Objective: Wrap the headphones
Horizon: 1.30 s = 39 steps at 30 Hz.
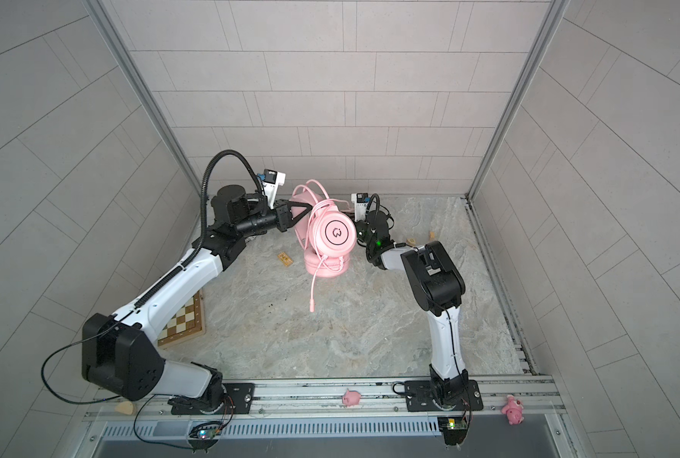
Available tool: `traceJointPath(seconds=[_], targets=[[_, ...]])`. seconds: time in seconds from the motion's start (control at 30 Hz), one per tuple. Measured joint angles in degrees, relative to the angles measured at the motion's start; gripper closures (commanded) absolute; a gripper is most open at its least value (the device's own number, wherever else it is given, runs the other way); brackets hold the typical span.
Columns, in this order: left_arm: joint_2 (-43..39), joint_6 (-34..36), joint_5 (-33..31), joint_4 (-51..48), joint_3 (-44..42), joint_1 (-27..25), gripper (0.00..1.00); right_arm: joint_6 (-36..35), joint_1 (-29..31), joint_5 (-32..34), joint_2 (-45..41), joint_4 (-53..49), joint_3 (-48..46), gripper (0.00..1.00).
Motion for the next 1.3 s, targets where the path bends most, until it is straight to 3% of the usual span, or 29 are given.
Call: traceJointPath(seconds=[0.13,0.5,0.87,1.3], targets=[[0.04,-1.14,0.15,1.01,-0.07,0.37,1.00,1.01,0.26,0.13,0.00,1.75,-0.26,0.97],[0.02,-2.62,-5.11,2.16,-1.18,0.94,1.00,-1.11,5.01,2.25,-2.32,-4.57,-8.48,0.99],[-1.64,-7.65,-23.39,0.85,-5.35,0.98,1.00,-1.25,15.02,4.13,-8.37,-8.04,-17.53,0.98],[-2.75,-14.25,-40.26,-5.57,-6.91,2.16,1.00,0.79,26.51,6.69,-5.38,-10.64,-15.89,0.97]])
